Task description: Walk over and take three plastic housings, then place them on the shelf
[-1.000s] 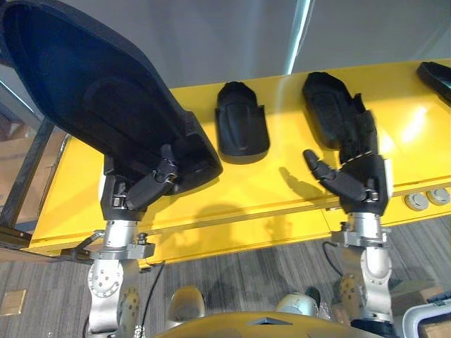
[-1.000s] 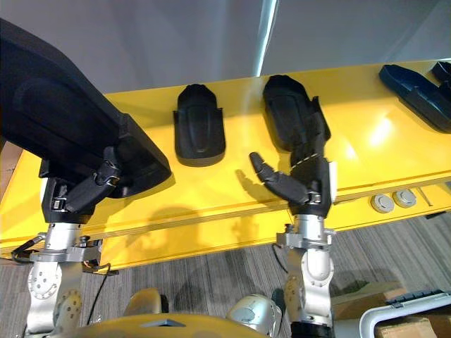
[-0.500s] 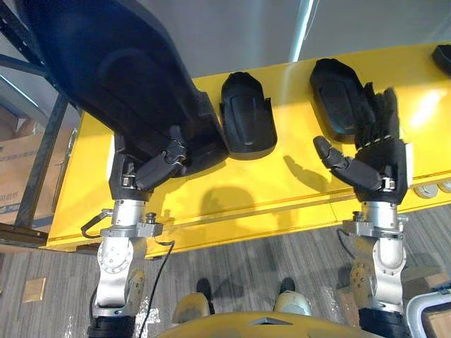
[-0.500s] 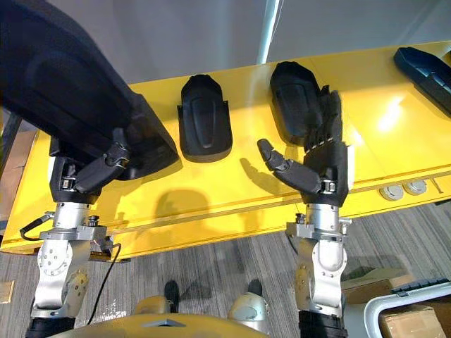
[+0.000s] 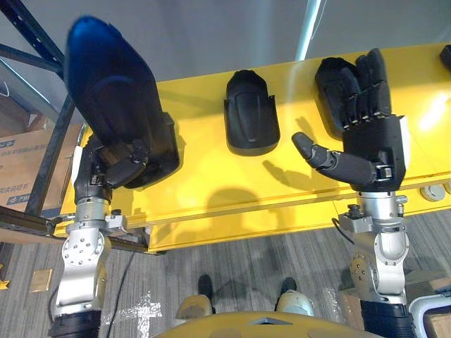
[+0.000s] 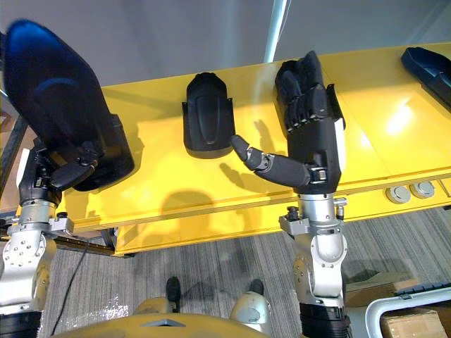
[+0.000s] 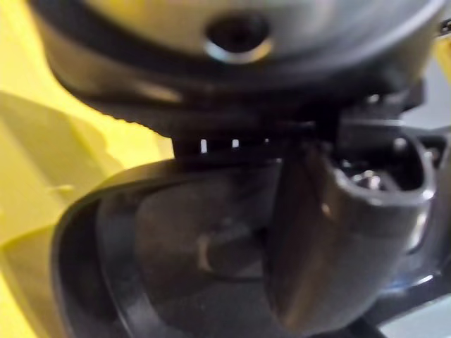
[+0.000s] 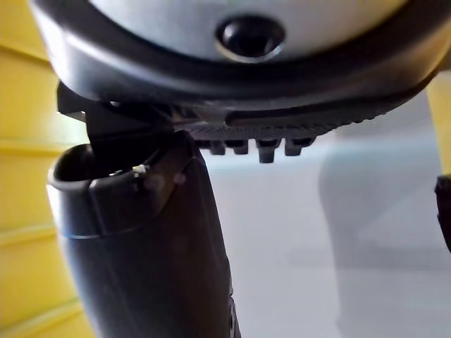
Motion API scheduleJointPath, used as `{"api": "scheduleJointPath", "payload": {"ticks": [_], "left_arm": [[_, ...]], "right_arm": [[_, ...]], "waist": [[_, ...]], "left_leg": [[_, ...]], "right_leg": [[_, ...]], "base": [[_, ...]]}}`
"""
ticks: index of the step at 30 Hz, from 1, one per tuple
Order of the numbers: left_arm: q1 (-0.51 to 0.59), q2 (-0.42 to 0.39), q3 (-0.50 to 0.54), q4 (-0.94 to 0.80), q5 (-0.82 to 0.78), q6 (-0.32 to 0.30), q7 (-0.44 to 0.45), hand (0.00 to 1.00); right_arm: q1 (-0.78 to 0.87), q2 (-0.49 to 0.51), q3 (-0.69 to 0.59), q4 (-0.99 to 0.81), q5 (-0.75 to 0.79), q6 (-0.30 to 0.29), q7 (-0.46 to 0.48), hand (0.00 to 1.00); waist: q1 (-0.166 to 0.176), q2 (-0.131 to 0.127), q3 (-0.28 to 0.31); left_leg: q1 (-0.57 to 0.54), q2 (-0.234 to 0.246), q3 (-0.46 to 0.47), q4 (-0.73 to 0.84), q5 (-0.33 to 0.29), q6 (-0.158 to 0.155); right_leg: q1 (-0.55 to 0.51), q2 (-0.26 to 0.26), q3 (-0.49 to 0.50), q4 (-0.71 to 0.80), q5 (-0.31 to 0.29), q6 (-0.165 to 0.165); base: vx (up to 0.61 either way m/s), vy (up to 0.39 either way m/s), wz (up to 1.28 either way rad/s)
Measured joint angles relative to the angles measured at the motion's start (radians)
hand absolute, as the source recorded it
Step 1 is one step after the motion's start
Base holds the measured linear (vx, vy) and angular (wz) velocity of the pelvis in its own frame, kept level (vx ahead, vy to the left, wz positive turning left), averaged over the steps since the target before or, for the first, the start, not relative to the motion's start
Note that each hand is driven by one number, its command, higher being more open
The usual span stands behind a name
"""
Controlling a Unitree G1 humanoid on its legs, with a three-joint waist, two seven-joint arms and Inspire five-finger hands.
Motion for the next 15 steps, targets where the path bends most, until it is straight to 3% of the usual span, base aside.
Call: {"api": "scheduleJointPath", "payload": {"ticks": [8,15], "left_arm": [[-0.197,0.121,0.012,0.252,-0.127,0.057,-0.190,0.00],[-0.350,0.216,-0.007,0.498,-0.170,0.125,-0.319,0.00]], "right_arm": [[-0.039,-0.056,0.102,0.063,0.002,0.077,0.072,1.00],[-0.050,-0.106,0.147,0.077,0.042,0.163,0.103,1.00]], "waist": [[-0.001,0.001,0.000],[-0.012,0.022,0.002]], "left_leg": [[0.002,0.000,-0.002,-0.019,0.028,0.001],[0.000,-0.001,0.000,-0.035,0.049,0.003]], "right_leg": [[-0.020,-0.003,0.005,0.029,-0.003,-0.005],[-0.037,-0.005,0.010,0.040,-0.004,-0.006]], "base": [[-0.05,-0.010,0.01],[-0.03,-0.009,-0.01]]}}
